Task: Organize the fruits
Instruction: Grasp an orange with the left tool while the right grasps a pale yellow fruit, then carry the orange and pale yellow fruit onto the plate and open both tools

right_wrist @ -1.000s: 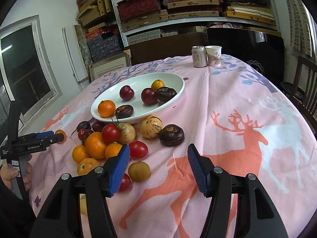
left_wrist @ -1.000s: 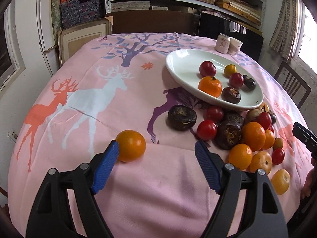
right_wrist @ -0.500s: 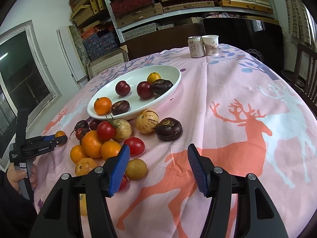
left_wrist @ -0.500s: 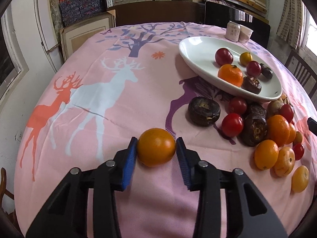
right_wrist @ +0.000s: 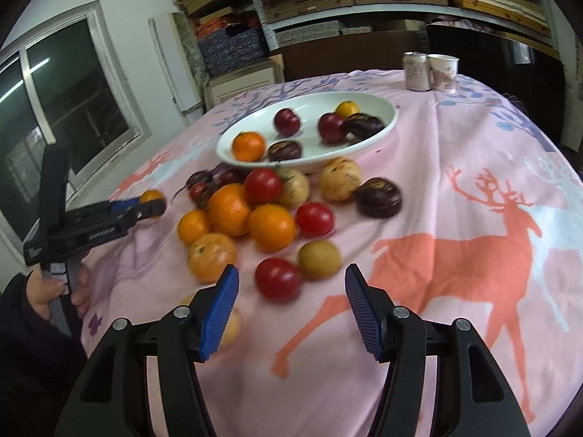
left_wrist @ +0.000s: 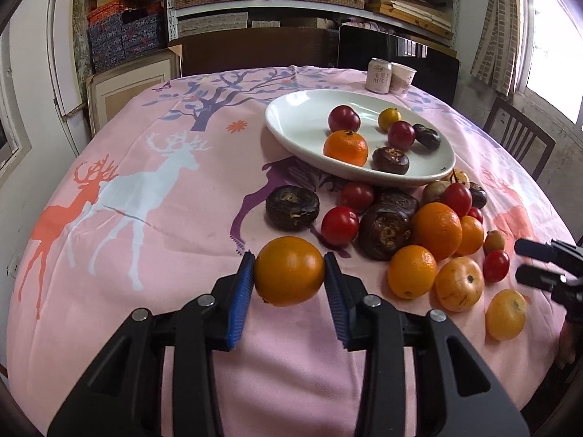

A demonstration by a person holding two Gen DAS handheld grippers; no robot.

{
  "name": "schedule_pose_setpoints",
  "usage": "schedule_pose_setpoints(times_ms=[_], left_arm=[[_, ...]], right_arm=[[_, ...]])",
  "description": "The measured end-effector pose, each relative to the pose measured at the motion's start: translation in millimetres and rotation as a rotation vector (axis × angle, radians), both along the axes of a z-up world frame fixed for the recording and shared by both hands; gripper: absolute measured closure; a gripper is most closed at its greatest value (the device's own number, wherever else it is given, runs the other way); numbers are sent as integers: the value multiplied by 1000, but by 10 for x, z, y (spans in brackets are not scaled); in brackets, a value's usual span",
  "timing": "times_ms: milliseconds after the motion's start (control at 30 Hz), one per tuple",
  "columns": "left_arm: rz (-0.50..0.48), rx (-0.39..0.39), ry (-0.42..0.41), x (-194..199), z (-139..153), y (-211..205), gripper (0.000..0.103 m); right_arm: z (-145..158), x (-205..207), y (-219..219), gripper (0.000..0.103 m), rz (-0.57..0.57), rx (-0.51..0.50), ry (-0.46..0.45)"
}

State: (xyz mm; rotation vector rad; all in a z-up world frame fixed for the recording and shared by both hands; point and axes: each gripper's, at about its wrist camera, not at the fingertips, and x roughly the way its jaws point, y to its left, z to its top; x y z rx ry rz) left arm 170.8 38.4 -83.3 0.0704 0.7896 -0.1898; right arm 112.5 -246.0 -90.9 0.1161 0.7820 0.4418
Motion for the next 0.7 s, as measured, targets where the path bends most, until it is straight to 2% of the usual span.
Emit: schedule_pose_setpoints(times_ms=[167,333,600,633,700], left_arm=[[7,-25,8,14,-6,39,66],[7,-34,13,24,-20,64,66],[5,-40,18,23,-30,68,66],[4,-40,19,22,-32,65,66],[3,-42,20,21,-34,66,66]], right_arm=[[141,-285,220,42,75,-29,-82],[115,-374,398,42,145,-60,-63],[-8,-300,494,42,84,-130,-65],[-23,-282,486,44,79,-120,-58],[-58,-248,474,56,94,-87,-35]])
